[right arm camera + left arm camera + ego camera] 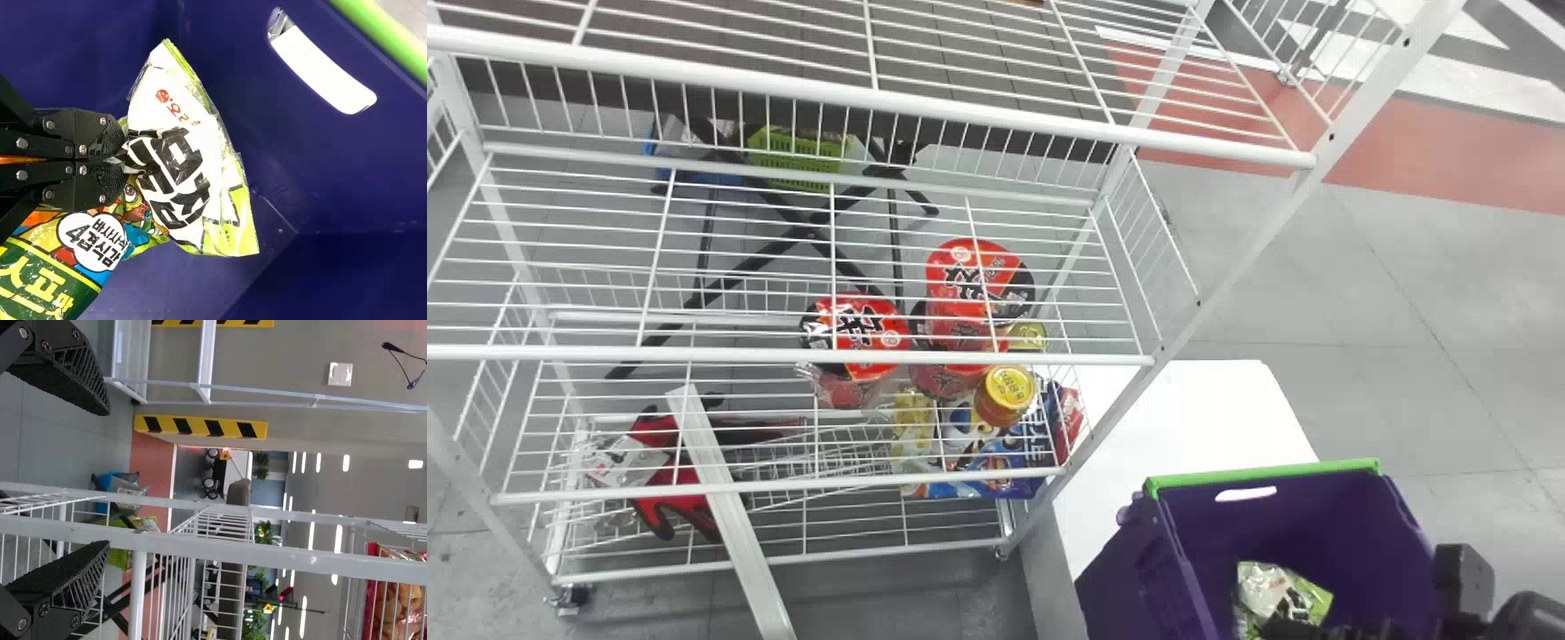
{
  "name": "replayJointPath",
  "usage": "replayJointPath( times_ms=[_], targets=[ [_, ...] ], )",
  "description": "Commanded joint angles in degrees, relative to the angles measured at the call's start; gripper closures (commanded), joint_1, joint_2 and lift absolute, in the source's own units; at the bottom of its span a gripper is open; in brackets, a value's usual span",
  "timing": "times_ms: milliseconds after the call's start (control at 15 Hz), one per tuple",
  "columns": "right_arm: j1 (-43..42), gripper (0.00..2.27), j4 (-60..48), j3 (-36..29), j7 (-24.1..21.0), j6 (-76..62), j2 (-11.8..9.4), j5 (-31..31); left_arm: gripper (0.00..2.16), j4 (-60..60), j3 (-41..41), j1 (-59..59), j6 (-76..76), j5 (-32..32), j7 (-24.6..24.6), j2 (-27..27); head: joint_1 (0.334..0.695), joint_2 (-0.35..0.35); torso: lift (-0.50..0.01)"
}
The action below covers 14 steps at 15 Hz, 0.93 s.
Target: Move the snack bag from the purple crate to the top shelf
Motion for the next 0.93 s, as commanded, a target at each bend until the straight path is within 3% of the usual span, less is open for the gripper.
replayJointPath(
  times_ms=[0, 867],
  targets=[
    [-0.09, 1.78, -0.08, 0.09, 0.00, 0.26, 0.00, 0.15, 0.13, -0.01, -0.05, 0.00, 0.22, 0.00, 0.02, 0.00, 0.695, -0.350, -0.321],
    [-0.09, 1.78, -0.08, -0.27, 0.09, -0.27, -0.18, -0.03, 0.13, -0.53, -0.22, 0.35, 0.57, -0.79, -0.07, -0.61, 0.695, -0.350, -0.268]
  ],
)
